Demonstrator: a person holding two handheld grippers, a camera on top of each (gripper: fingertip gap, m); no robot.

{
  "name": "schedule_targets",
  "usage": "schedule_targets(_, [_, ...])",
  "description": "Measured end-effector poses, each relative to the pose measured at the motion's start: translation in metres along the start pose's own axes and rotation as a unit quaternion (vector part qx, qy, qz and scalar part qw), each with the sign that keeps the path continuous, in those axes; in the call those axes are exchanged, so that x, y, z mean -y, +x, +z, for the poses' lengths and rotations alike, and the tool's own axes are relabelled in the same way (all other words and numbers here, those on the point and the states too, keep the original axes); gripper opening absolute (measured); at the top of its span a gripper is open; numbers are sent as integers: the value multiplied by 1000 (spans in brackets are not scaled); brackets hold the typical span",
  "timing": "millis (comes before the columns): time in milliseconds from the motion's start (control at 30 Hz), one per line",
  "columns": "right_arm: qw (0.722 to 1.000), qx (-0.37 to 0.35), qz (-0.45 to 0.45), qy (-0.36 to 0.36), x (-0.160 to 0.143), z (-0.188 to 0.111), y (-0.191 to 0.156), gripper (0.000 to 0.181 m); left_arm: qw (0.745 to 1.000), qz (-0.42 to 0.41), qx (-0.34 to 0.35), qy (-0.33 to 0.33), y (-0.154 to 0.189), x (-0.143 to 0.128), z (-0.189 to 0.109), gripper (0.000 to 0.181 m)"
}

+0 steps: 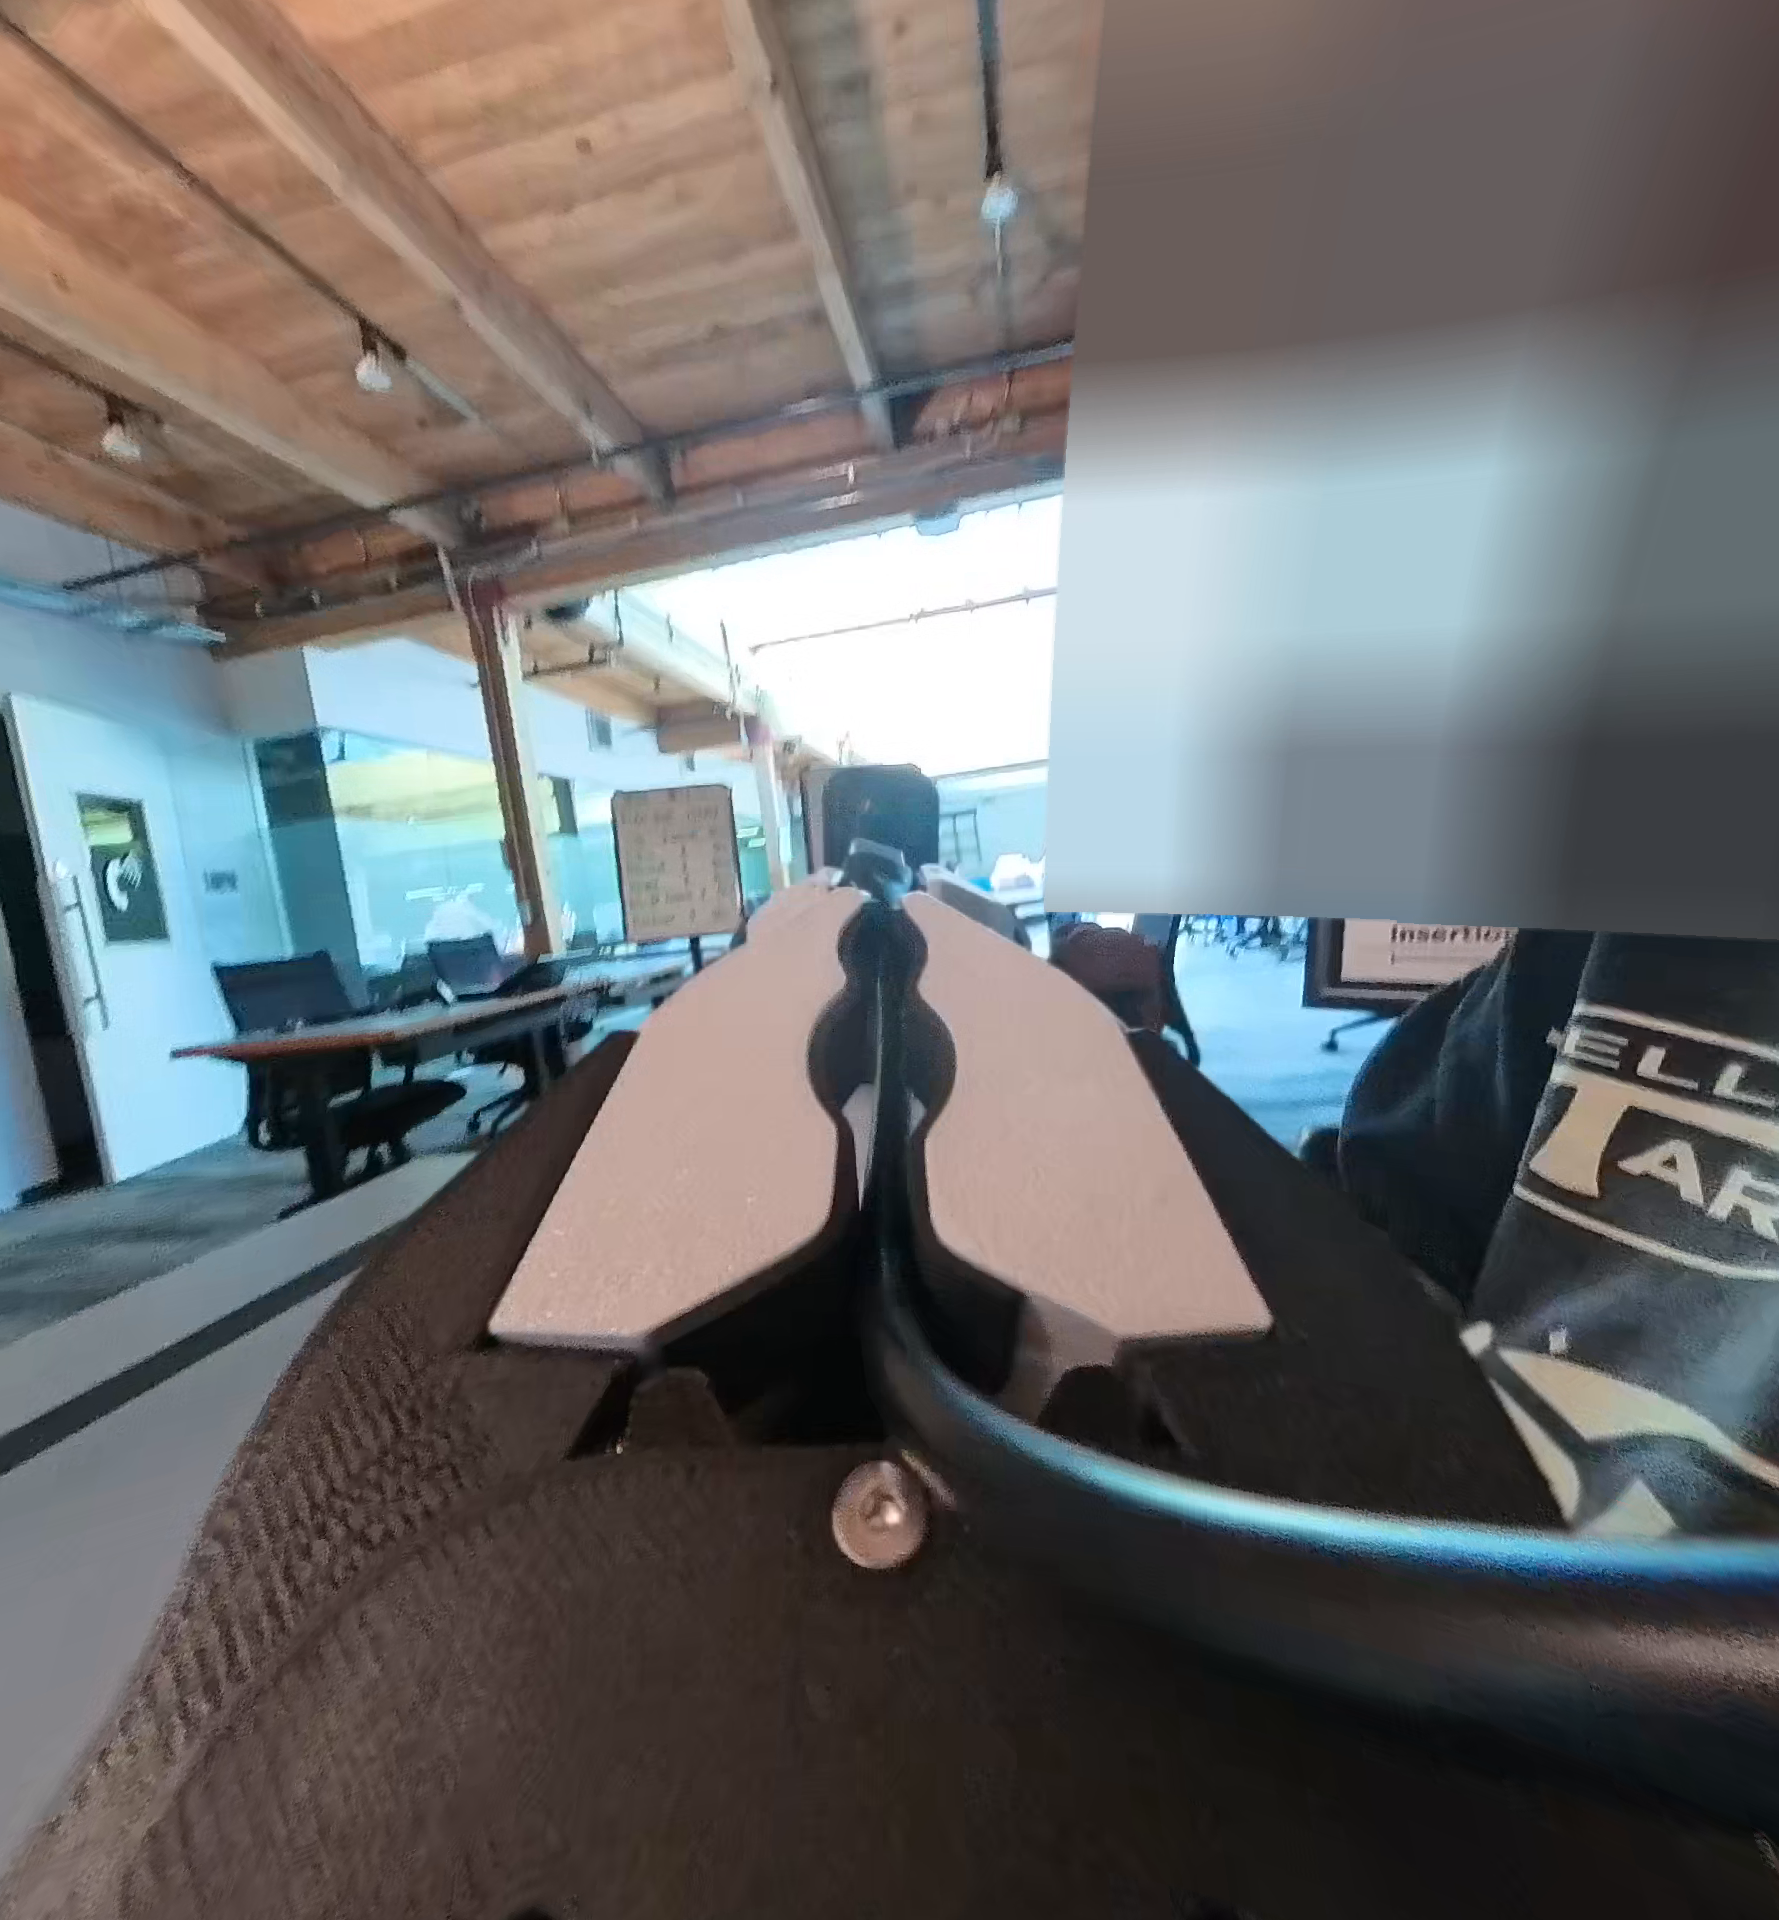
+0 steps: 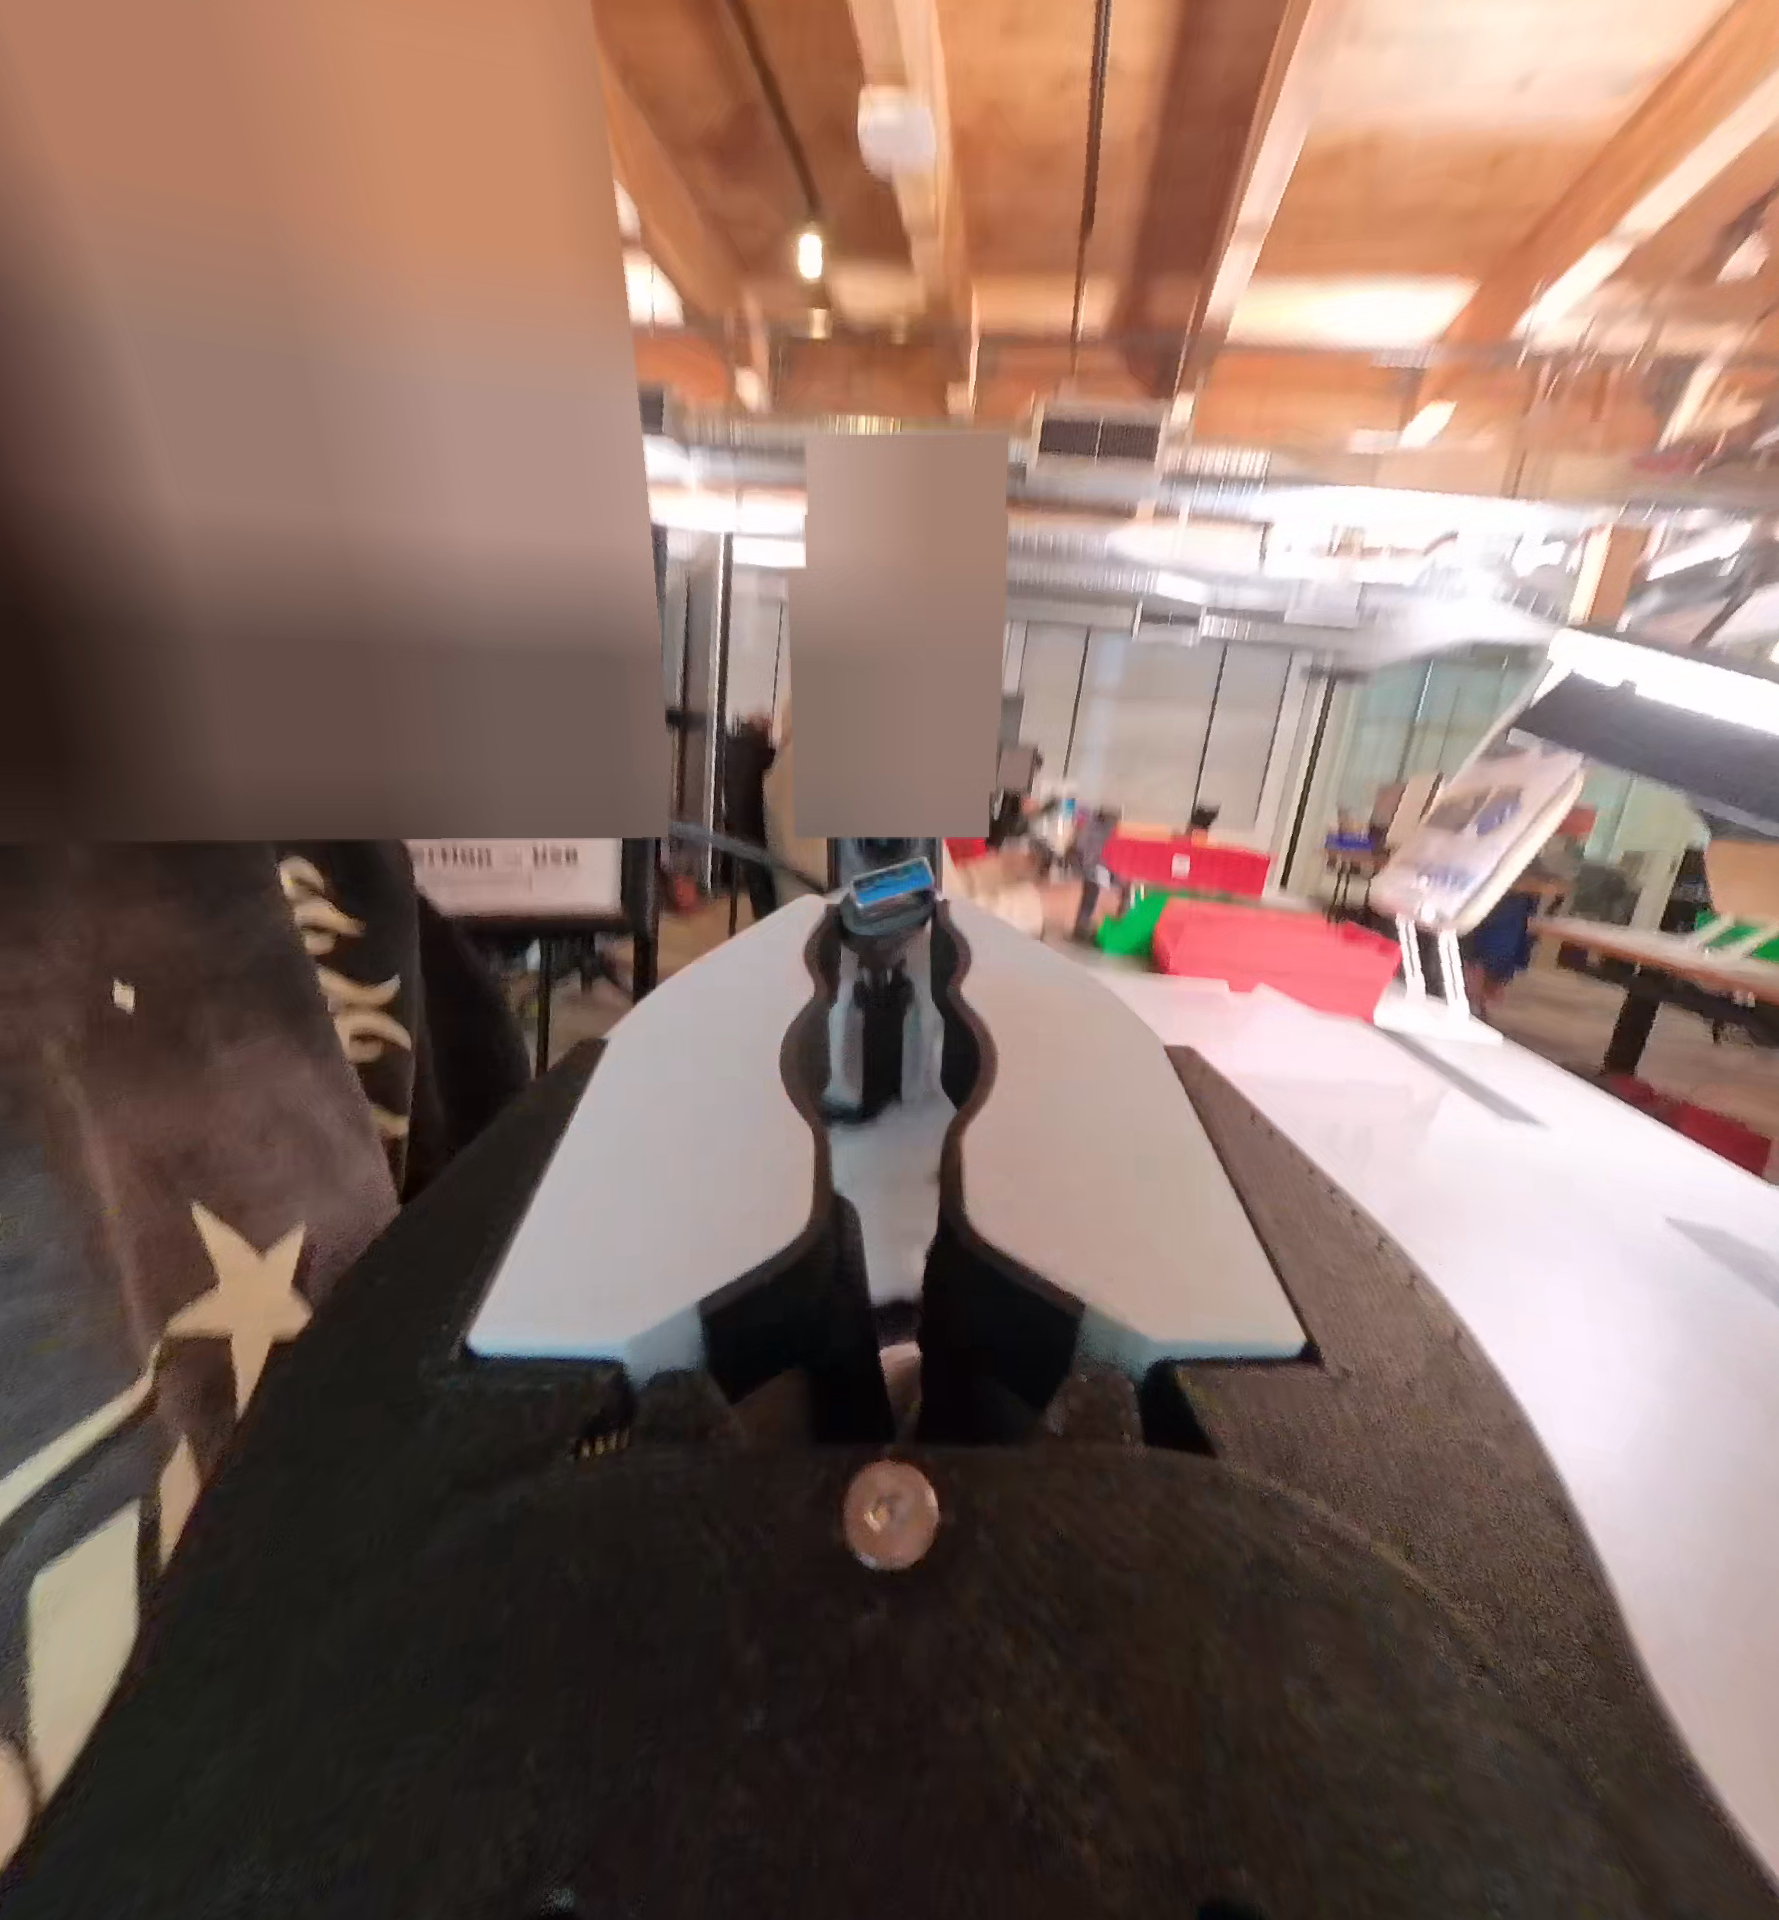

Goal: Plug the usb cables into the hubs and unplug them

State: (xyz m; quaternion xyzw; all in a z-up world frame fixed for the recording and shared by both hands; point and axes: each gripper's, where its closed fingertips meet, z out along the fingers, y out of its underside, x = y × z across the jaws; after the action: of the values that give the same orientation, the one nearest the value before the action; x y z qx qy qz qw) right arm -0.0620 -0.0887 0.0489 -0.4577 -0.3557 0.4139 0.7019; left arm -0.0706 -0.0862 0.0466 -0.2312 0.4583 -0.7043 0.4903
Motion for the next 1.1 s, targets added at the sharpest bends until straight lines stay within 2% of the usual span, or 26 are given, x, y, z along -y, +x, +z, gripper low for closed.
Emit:
schedule_targets(133, [988, -21, -73, -135, -16, -14, 3, 28, 997, -5, 16, -81, -3, -9, -13, 1])
schedule_targets(267, [965, -33, -139, -220, -26, -20, -1, 29, 992, -23, 18, -122, -3, -15, -19, 1])
schedule_targets(433, [924, -51, -265, -270, -36, -14, -2, 29, 990, -58, 18, -126, -4, -21, -19, 0])
schedule_targets(533, [906, -59, -304, -289, -40, -13, 0, 22, 989, -65, 6, -134, 0, -25, -17, 1])
schedule_targets(633, [911, -47, -296, -283, -40, -12, -4, 18, 990, -34, 0, -138, 2, -24, -17, 1])
schedule_targets(667, [917, -43, -283, -279, -40, -12, -4, 18, 989, -5, 0, -146, 3, -25, -17, 6])
schedule_targets(733, [934, -34, -241, -260, -38, -11, -6, 18, 983, 52, 8, -174, 4, -31, -16, 27])
schedule_targets(767, [943, -28, -219, -250, -37, -10, -7, 18, 979, 71, 9, -189, 5, -34, -16, 28])
schedule_targets(833, [953, -21, -186, -237, -36, -9, -8, 18, 976, 93, 3, -197, 8, -36, -15, 23])
schedule_targets(933, [957, -16, -166, -239, -41, -8, -7, 17, 981, 91, -4, -171, 11, -30, -14, 10])
schedule_targets(1100, [964, -4, -134, -228, -41, -4, -11, 18, 981, 86, -7, -173, 11, -33, -14, 15])
